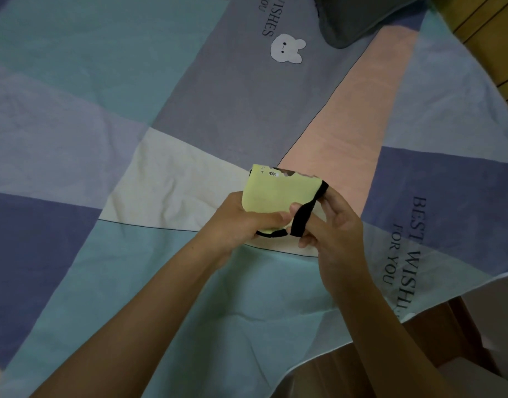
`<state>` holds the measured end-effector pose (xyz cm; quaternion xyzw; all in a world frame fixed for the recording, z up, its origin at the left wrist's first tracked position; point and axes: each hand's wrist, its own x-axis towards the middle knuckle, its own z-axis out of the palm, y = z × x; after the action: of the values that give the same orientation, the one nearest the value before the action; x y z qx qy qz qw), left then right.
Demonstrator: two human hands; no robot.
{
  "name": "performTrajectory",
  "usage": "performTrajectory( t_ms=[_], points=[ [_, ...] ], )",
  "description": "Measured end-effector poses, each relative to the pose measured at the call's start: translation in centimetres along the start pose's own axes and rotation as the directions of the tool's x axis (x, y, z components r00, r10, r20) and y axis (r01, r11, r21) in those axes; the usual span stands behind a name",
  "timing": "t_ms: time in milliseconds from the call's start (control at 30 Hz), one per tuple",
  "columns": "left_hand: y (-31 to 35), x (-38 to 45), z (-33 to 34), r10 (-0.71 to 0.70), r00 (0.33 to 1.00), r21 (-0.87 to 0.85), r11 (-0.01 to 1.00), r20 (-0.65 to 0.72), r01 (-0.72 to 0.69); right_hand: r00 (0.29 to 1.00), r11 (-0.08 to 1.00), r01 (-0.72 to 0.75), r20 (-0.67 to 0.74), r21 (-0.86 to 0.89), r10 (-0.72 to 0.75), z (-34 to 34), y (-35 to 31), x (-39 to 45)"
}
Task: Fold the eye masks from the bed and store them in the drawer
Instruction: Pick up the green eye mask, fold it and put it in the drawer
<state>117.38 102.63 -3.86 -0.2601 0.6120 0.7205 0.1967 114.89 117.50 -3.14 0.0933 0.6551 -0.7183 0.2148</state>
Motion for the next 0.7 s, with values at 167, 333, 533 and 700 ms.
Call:
performTrajectory(
  t_ms=[167, 333, 533, 700],
  points=[
    [0.08, 0.08, -0.79, -0.036, 0.998, 0.124, 0.992, 0.053, 0.029, 0.999, 0.999, -0.014, -0.042, -0.044, 0.012, -0.07, -0.34, -0.29],
    [0.55, 0.13, -0.97, -0.036, 0.995, 0.238, 0.971, 0.090, 0.014, 0.998, 0.997, -0.023, -0.063, -0.076, 0.018, 0.07, -0.28, -0.54],
    [0.76, 0.07, -0.70, 0.015, 0.989, 0.343, 0.937, 0.147, -0.065, 0.999, 0.979, -0.039, -0.025, -0.199, 0.035, 0.12, -0.44, -0.59],
    [-0.01, -0.37, 0.00, 0.086, 0.993, 0.112, 0.989, 0.083, -0.095, 1.000, 0.987, -0.014, 0.015, -0.162, 0.016, 0.38, -0.62, -0.09]
  ],
)
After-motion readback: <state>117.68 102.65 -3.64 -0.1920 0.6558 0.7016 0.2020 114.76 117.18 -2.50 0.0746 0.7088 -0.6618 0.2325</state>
